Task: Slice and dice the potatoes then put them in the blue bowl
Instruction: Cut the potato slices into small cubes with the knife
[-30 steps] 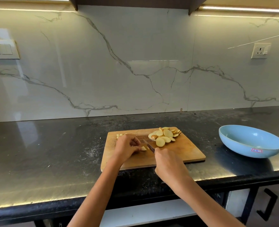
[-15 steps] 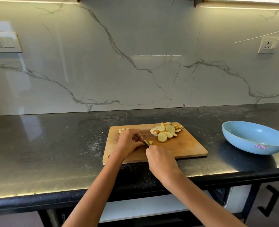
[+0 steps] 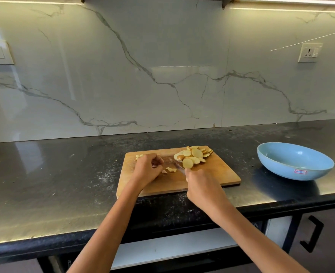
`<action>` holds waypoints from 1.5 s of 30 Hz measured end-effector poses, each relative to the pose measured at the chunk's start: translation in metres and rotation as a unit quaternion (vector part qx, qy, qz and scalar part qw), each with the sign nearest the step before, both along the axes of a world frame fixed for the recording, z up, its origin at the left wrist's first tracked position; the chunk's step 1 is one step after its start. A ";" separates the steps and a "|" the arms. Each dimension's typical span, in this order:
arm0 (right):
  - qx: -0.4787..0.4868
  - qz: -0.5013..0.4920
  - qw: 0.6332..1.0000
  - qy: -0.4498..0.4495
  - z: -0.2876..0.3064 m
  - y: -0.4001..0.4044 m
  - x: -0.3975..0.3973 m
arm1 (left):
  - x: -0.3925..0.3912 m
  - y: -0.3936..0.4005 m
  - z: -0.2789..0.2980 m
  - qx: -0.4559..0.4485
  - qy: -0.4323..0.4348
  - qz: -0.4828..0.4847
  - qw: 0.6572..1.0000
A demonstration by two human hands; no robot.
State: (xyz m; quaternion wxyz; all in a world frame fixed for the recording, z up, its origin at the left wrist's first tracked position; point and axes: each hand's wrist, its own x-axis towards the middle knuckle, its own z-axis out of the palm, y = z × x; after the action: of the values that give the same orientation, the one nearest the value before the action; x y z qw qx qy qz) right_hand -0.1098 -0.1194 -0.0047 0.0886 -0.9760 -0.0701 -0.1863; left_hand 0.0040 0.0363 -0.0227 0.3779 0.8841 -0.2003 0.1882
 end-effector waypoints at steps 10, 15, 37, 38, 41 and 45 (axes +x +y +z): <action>0.073 0.023 0.993 -0.089 -0.008 -0.020 0.043 | -0.003 -0.021 0.000 0.118 -0.030 -0.115 0.986; 0.098 0.042 0.986 -0.127 -0.006 -0.022 0.071 | 0.016 -0.006 -0.002 0.177 -0.061 -0.102 0.977; 0.297 0.019 0.928 -0.223 -0.001 -0.049 0.166 | 0.069 0.021 0.002 0.129 -0.122 0.101 0.979; 0.300 0.016 0.926 -0.227 0.000 -0.049 0.165 | 0.067 0.018 0.003 0.134 -0.122 0.095 0.979; 0.303 0.022 0.924 -0.231 0.001 -0.048 0.164 | 0.059 -0.005 0.008 0.131 -0.103 0.053 0.985; 0.287 0.028 0.932 -0.219 -0.001 -0.045 0.163 | 0.050 -0.047 0.012 0.101 -0.031 -0.008 0.994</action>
State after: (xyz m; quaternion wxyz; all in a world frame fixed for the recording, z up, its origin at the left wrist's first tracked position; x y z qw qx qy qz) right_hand 0.0532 -0.1643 -0.0061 0.3528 -0.8415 -0.0584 -0.4049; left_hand 0.0540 -0.0111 -0.0102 0.2822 0.9099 -0.2364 0.1913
